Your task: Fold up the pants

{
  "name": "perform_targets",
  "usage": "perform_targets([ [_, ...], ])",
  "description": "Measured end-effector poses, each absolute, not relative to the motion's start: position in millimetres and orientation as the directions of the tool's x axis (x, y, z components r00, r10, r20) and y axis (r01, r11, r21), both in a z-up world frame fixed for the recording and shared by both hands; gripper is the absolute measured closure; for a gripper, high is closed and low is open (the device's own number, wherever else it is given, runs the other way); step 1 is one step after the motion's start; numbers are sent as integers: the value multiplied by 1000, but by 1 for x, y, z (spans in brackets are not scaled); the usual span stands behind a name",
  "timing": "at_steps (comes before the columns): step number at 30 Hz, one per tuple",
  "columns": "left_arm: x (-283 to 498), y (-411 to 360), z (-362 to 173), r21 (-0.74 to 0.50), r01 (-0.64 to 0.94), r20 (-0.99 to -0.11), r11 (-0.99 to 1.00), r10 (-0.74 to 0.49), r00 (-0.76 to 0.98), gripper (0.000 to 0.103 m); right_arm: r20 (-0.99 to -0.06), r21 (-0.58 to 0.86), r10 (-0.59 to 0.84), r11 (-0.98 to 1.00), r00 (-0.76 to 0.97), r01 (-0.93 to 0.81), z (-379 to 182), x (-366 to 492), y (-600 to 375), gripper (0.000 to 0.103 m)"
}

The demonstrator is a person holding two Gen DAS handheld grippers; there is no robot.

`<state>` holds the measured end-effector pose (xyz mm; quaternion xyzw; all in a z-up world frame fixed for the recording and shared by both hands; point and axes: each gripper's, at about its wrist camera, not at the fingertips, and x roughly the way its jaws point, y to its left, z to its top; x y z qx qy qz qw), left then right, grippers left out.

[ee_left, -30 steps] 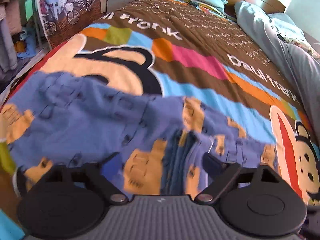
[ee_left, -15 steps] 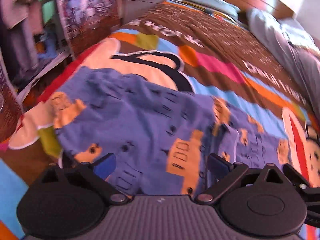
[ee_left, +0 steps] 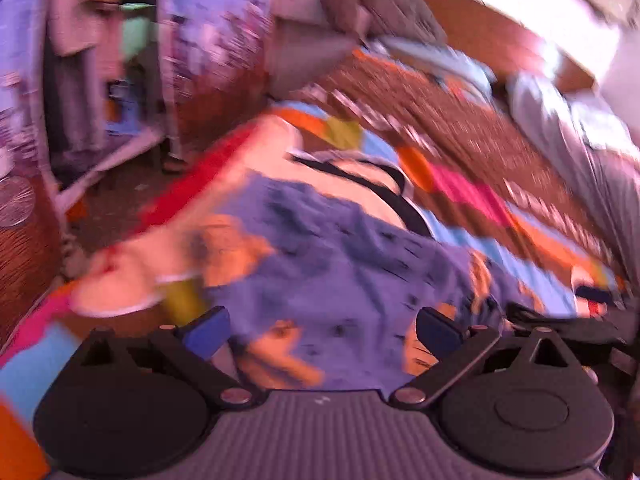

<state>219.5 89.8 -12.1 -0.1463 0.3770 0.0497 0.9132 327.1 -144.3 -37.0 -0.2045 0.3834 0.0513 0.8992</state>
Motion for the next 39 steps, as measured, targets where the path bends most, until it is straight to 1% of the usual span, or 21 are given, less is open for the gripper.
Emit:
perform_targets([
  [2,200,110,-13,-307,-236,-660,922,-28,750,2,-692,-303,-43,923,720,-237,-24,313,-150,1],
  [4,193,131,-19,-418,-263,-640,870,-77,765,2,-668,-264,-5,937,744,-231,-8,295,-157,1],
  [5,194,141,-24,-472,-288,-633,833,-93,769,5,-658,-250,2,943,753,-221,-3,285,-159,1],
  [6,196,150,-29,-506,-320,-629,801,-88,772,11,-646,-230,13,950,763,-211,1,275,-162,1],
  [7,200,157,-33,-525,-346,-628,778,-80,774,15,-641,-216,17,955,768,-201,4,268,-164,1],
  [9,206,168,-42,-559,-371,-621,741,-79,780,25,-638,-192,16,965,770,-179,7,257,-167,1],
  [11,207,174,-45,-589,-360,-593,723,-84,801,27,-648,-164,39,968,761,-190,4,247,-167,1],
  [13,210,175,-41,-600,-302,-534,741,-91,840,27,-655,-136,63,970,753,-201,-3,239,-169,1],
  [15,213,170,-34,-549,-249,-482,798,-59,874,27,-660,-114,76,973,747,-200,-12,233,-170,1],
  [17,220,161,-30,-468,-231,-474,853,-22,880,26,-656,-98,84,976,750,-194,-18,227,-171,1],
  [19,229,157,-34,-425,-246,-511,871,-7,860,25,-646,-105,76,976,760,-188,-21,224,-170,1],
  [23,243,164,-52,-484,-287,-599,827,-74,797,24,-664,-137,58,971,746,-197,-29,225,-165,1],
  [26,242,176,-61,-569,-286,-577,771,-127,807,17,-688,-158,41,966,724,-205,-36,229,-161,1],
  [29,241,181,-66,-601,-284,-567,747,-148,810,16,-698,-147,47,967,714,-207,-39,232,-164,1],
  [31,241,181,-67,-590,-295,-576,752,-137,806,22,-706,-123,53,973,706,-195,-41,235,-168,1],
  [32,239,180,-66,-579,-315,-584,752,-114,804,36,-711,-109,56,976,701,-189,-42,236,-170,1],
  [33,238,179,-67,-572,-334,-591,749,-94,801,54,-715,-94,60,979,696,-180,-42,237,-173,1],
  [35,241,179,-66,-571,-333,-597,750,-101,796,68,-721,-71,66,983,690,-168,-43,239,-177,1],
  [37,243,177,-65,-570,-328,-598,753,-106,795,77,-721,-66,65,985,689,-162,-43,239,-178,1],
  [38,243,176,-64,-569,-329,-597,754,-104,795,84,-721,-70,63,984,690,-163,-43,239,-177,1],
  [39,243,175,-64,-570,-331,-593,752,-97,799,86,-719,-79,58,983,693,-165,-43,238,-176,1],
])
